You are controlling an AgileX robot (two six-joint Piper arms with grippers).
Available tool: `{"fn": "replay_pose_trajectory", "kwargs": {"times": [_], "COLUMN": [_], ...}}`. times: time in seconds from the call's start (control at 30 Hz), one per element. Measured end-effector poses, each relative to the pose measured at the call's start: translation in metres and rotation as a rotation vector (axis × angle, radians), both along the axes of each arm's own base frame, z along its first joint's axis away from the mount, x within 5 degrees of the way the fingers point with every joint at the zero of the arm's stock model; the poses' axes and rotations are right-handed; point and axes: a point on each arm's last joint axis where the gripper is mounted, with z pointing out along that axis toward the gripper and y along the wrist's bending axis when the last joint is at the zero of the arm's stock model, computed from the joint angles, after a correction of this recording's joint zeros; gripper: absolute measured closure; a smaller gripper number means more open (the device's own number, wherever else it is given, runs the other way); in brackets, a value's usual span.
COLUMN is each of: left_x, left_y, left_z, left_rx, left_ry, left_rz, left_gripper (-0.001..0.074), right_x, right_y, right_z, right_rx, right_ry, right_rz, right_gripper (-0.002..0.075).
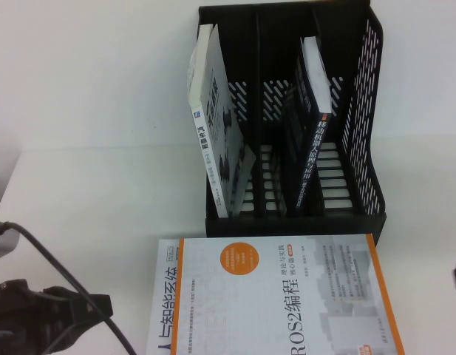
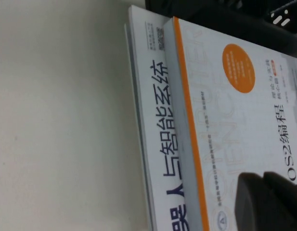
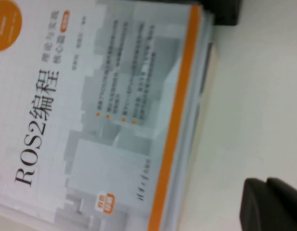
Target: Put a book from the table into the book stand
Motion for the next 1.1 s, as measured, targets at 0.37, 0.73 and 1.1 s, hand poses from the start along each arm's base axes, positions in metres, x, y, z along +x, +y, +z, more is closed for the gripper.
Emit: {"fn": "replay_pose_trajectory", "kwargs": {"times": [0.37,0.73,1.1], "left_x": [0.011,0.012,0.012], "left_y": [-0.003,-0.004,-0.004], "left_z": [0.003,0.003,0.003], "left_rx": [-0.093,-0.094,-0.092], "left_ry": [-0.04,-0.056,-0.06], "left_rz": [0.022,0.014,0.011], "left_gripper": [0.0734,0.0735,0.0735], "right_x": [0.03,0.036,0.038], "right_y": [0.033,0.039,0.04], "right_z": [-0.053,-0.068,-0.067], "right_rx": [-0.04,-0.011,0.008], "right_ry": [0.14,0.19,0.17], "right_rz": [0.065,0.068,0.053], "right_gripper": [0.0721,0.0721,0.0721]}}
